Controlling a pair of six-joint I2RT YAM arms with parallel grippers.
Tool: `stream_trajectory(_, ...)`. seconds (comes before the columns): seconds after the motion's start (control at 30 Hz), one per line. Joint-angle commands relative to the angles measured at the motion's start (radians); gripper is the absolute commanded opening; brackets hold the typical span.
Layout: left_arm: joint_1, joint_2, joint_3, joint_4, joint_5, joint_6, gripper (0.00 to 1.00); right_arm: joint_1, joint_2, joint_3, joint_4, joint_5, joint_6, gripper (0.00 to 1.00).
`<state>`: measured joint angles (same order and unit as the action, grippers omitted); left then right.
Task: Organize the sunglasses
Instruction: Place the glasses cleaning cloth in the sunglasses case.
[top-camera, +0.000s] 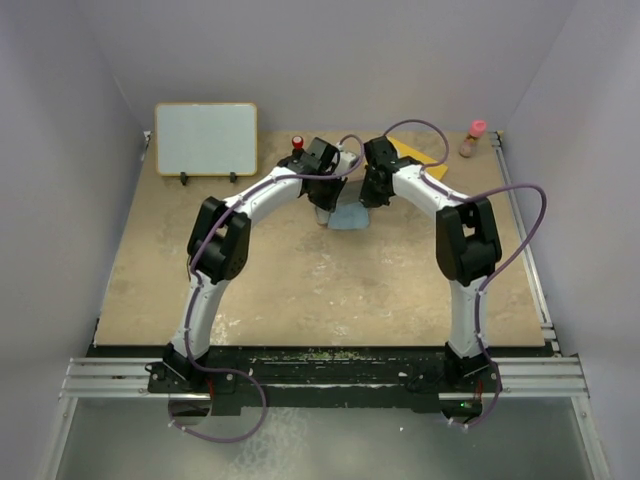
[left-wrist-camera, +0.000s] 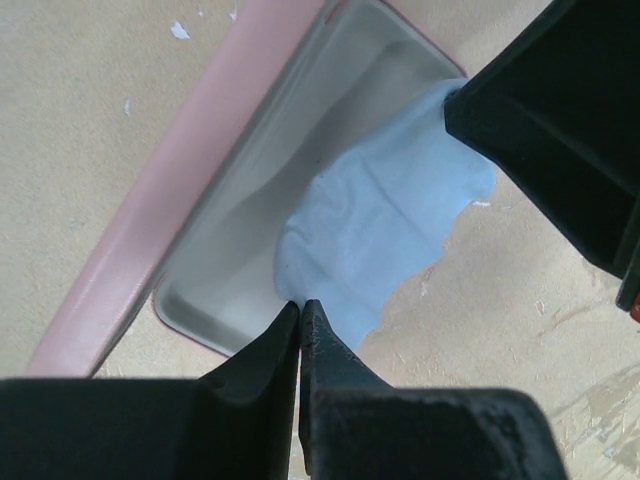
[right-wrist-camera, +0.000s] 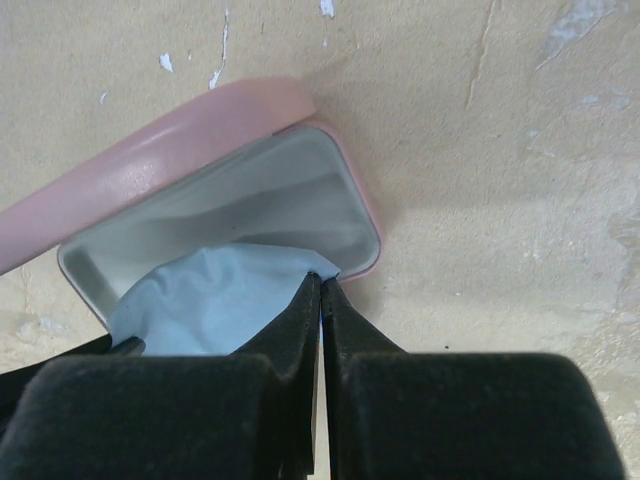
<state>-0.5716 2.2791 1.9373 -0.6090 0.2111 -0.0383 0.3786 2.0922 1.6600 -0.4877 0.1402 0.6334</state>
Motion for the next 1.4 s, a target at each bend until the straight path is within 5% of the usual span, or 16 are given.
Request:
stream_trajectory(0.0, 0.008, -0.004, 0.059, 0.024, -0.038, -0.017, 0.04, -0.014, -0.005, 0.06, -0.005, 0.015, -0.007, 0.0)
stream_trajectory(1.37, 0.021, 0.011, 0.049, 0.082, -0.125, 0.051, 0.04, -0.04, 0.119, 0.189, 0.032, -0.045, -0.031, 0.0)
